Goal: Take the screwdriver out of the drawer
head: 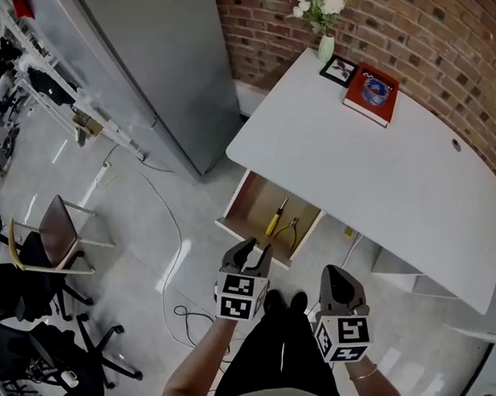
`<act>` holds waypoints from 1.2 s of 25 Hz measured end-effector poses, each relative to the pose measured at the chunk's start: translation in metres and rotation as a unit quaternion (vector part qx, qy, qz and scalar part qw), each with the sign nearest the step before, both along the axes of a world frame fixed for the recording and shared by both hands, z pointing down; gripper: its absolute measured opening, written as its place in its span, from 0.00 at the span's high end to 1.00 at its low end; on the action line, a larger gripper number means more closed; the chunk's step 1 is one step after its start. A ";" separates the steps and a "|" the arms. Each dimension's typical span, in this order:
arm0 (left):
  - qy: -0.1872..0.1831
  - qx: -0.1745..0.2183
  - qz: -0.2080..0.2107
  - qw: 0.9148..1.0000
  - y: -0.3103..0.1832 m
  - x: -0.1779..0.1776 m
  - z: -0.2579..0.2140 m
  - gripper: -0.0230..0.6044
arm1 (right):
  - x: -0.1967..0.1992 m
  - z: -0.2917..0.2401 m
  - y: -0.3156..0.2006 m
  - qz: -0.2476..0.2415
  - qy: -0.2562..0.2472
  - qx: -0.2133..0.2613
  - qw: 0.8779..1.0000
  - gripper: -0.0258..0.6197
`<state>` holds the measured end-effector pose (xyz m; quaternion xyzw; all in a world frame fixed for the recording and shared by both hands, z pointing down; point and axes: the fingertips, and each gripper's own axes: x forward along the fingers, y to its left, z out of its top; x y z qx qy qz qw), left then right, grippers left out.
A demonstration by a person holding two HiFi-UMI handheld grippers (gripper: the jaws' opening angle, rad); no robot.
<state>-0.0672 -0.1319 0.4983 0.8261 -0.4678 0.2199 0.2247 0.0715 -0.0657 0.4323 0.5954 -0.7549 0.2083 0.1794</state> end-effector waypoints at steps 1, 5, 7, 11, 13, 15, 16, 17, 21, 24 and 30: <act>-0.003 -0.003 0.004 1.000 -0.003 0.002 0.007 0.75 | -0.001 0.005 -0.001 -0.003 0.003 -0.001 1.000 0.96; -0.018 -0.007 0.012 1.000 -0.017 0.008 0.033 0.75 | -0.005 0.030 -0.006 -0.005 -0.002 -0.010 1.000 0.96; -0.024 -0.010 0.016 1.000 -0.025 0.013 0.047 0.75 | -0.004 0.045 -0.008 -0.001 -0.008 -0.018 1.000 0.96; -0.027 -0.026 0.027 0.999 -0.040 0.024 0.078 0.75 | 0.001 0.070 -0.013 0.012 -0.012 -0.030 0.999 0.96; -0.035 -0.033 0.031 0.998 -0.047 0.026 0.098 0.75 | 0.001 0.081 -0.015 0.016 -0.012 -0.035 0.999 0.96; -0.048 -0.040 0.032 0.998 -0.054 0.025 0.117 0.75 | -0.001 0.090 -0.017 0.016 -0.011 -0.039 0.999 0.96; -0.054 -0.044 0.032 0.997 -0.056 0.024 0.124 0.75 | -0.003 0.094 -0.018 0.015 -0.010 -0.041 0.999 0.96; -0.060 -0.050 0.031 0.996 -0.059 0.022 0.132 0.75 | -0.004 0.097 -0.018 0.014 -0.010 -0.042 0.999 0.96; -0.088 -0.069 0.041 0.993 -0.066 0.020 0.159 0.75 | -0.007 0.109 -0.023 0.012 -0.007 -0.045 0.999 0.96; -0.100 -0.074 0.049 0.991 -0.073 0.019 0.172 0.75 | -0.009 0.118 -0.025 0.013 -0.005 -0.048 0.999 0.96; -0.108 -0.070 0.066 0.990 -0.088 0.034 0.182 0.75 | -0.002 0.134 -0.023 0.026 -0.001 -0.061 0.998 0.96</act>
